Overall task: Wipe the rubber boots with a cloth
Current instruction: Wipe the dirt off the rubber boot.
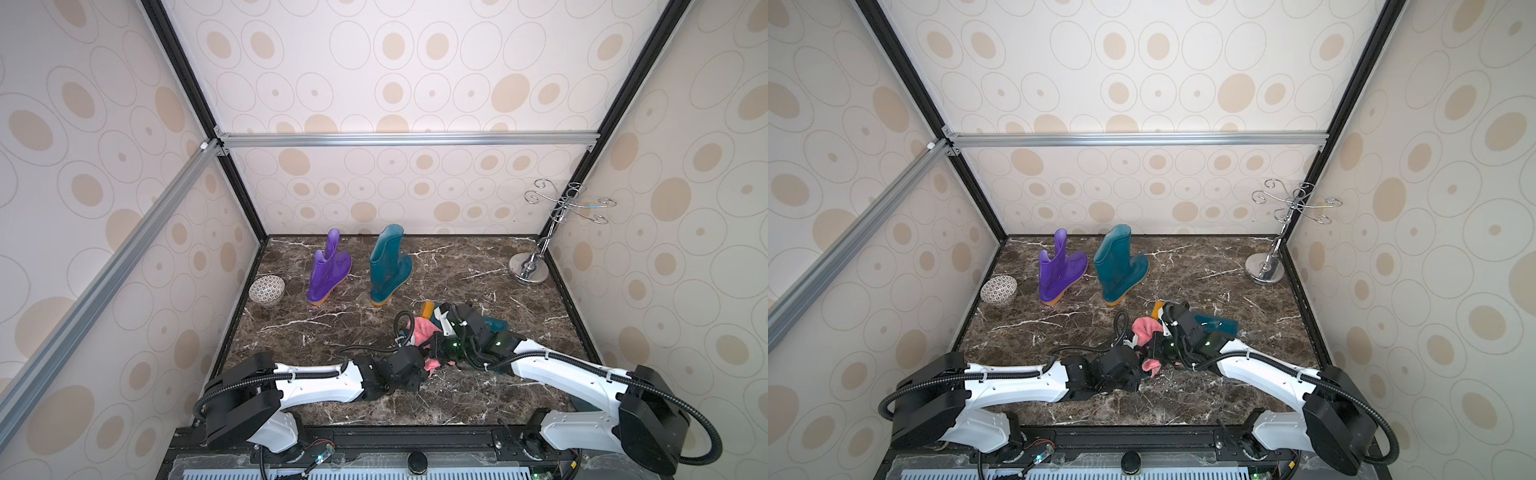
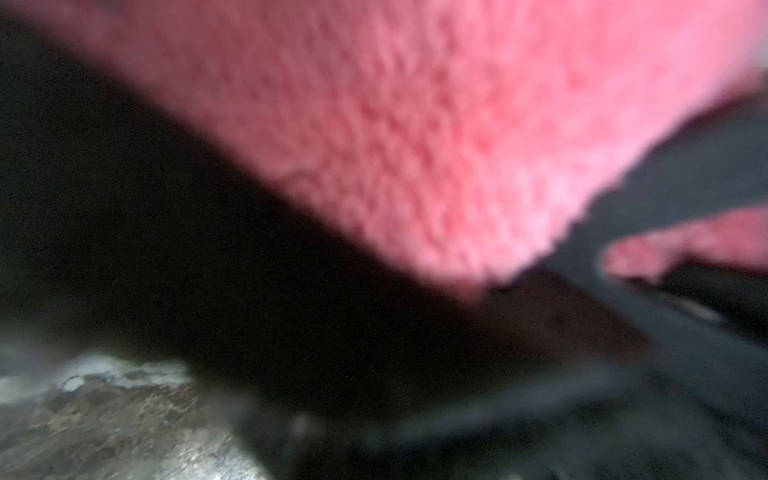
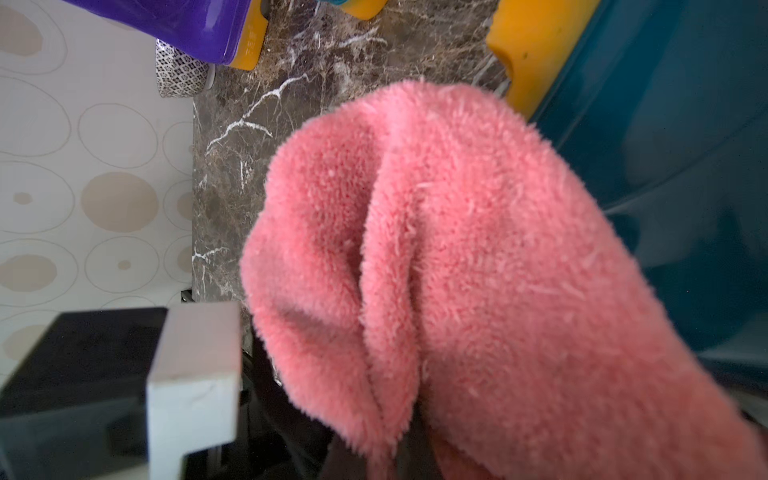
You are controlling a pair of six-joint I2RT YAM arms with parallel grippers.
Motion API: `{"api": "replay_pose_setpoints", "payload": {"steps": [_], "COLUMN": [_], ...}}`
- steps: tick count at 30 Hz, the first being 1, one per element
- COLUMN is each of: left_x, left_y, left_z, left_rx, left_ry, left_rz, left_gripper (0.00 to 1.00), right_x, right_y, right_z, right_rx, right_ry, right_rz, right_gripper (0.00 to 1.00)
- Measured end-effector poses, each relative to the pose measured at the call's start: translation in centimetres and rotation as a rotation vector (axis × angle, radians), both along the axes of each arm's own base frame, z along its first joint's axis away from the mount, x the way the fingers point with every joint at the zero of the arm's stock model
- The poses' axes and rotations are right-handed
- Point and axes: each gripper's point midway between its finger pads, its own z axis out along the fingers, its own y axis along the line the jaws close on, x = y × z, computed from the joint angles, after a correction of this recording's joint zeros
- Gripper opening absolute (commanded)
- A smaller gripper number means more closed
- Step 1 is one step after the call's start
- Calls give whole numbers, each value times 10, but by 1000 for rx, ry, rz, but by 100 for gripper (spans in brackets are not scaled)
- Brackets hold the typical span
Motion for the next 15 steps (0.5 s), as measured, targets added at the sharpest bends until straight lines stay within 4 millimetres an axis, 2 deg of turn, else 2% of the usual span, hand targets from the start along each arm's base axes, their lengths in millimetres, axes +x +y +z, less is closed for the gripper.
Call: {"api": "replay_pose_setpoints", "payload": {"steps": [4,10,15], "left_x": [0,4,6], "left_y": [0,0,-6], "left_z": [0,3,7], "left_rx": [0,-7,-39], "left_ry": [-1,-9,-16], "left_rz": [0,13,15], "left_gripper": [0,0,0], "right_x": [4,26,58], "right_y": [-1,2,-23], "right_z": [-4,-11,-21], "right_rx": [3,-7,1], "right_ry": [-9,50,84], "right_rz": [-23,-35,-133], "right_gripper": [0,0,0]}}
